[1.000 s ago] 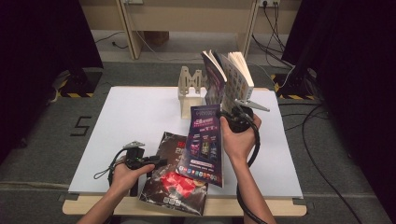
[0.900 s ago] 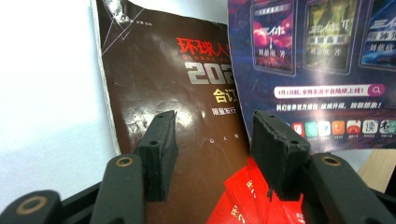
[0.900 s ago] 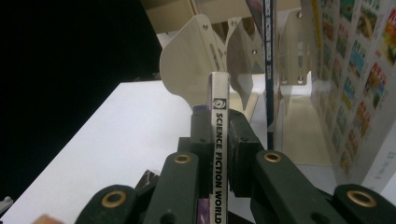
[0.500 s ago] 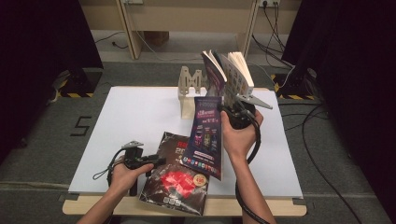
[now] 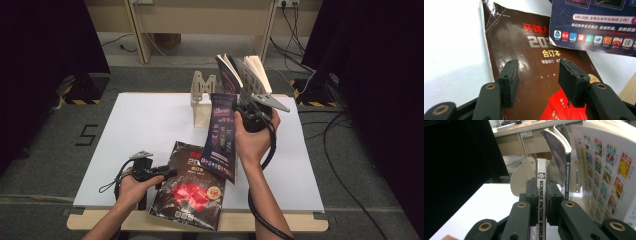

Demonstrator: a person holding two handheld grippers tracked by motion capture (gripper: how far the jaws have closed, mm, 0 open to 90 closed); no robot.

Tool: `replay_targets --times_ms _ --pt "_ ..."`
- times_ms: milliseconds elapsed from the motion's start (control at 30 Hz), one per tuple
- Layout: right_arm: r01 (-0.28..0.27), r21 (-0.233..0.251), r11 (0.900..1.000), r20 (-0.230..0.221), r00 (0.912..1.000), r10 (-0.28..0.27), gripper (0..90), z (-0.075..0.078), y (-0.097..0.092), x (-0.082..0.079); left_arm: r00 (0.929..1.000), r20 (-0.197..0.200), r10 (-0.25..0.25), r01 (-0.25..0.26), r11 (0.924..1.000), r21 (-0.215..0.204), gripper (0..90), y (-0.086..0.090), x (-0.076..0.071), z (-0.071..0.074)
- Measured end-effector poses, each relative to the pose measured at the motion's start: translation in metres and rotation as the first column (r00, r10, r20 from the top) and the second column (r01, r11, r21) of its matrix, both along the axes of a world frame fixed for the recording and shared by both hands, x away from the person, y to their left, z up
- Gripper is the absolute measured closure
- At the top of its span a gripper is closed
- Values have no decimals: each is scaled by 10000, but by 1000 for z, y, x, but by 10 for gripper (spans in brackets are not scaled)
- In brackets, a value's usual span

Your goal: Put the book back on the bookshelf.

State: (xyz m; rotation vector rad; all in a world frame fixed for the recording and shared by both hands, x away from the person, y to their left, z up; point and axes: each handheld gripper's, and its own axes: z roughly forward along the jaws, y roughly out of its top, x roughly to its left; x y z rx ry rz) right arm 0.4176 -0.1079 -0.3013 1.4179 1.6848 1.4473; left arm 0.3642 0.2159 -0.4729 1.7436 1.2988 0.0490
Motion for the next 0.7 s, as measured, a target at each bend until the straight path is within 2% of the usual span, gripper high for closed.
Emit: replay_targets --times_ms 367,533,700 --pt "304 -2 9995 592 9978 -304 834 18 5 6 10000 14 5 -5 10000 -9 493 1 0 0" --pt "517 -163 9985 887 9948 -501 833 21 8 10 10000 16 16 -16 10000 1 494 1 0 0" --pt "719 -224 9972 916 9934 -695 834 20 9 17 10000 -2 -8 8 10000 5 494 1 1 -1"
